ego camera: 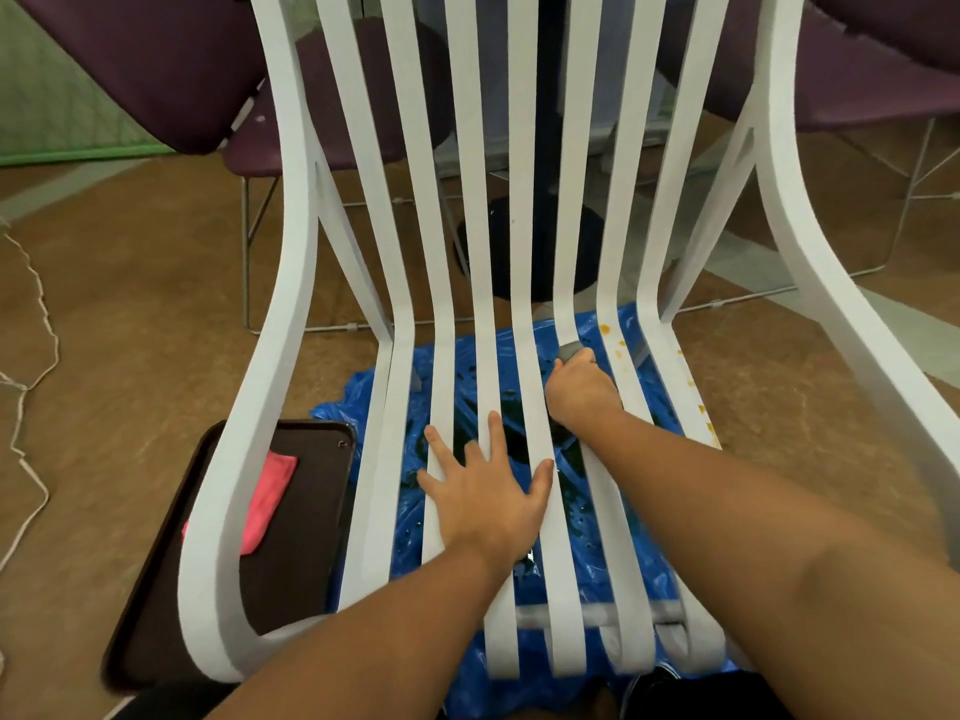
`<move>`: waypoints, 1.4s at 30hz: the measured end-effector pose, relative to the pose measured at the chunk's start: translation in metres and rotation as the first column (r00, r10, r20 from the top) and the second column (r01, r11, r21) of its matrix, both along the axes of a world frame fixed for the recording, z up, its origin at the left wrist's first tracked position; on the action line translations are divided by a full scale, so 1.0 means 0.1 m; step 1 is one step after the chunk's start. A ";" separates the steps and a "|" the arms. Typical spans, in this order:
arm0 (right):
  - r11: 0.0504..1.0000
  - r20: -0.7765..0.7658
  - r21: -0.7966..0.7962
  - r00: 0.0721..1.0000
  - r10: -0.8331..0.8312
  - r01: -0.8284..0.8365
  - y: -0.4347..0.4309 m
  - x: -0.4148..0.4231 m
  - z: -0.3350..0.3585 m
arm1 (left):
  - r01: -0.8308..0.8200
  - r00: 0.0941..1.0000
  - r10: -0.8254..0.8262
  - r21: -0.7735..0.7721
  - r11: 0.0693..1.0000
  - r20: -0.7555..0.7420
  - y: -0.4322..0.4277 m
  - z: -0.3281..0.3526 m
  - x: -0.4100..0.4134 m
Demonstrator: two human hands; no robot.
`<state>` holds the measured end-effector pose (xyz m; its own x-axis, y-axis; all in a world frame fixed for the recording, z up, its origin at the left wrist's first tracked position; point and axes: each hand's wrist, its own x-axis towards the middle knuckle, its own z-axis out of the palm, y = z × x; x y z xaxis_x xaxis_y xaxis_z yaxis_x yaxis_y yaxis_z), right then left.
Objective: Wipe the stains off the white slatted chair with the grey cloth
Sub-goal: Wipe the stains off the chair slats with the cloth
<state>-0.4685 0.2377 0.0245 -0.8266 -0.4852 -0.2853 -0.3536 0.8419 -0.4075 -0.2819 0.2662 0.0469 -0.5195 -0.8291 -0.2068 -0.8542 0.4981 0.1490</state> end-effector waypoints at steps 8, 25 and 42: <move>1.000 0.049 -0.011 0.998 -0.027 0.027 -0.39 -0.34 0.00 | 0.025 0.999 -0.025 0.014 1.000 -0.028 -0.01 0.00 0.00; 0.998 0.053 -0.066 0.999 -0.005 0.008 -0.22 -0.24 0.04 | 0.031 0.999 -0.032 0.042 0.999 0.008 -0.05 -0.03 -0.02; 0.998 0.010 -0.059 1.000 0.013 -0.013 0.97 0.69 0.11 | 0.033 0.999 -0.035 0.061 0.998 0.034 -0.02 0.02 -0.01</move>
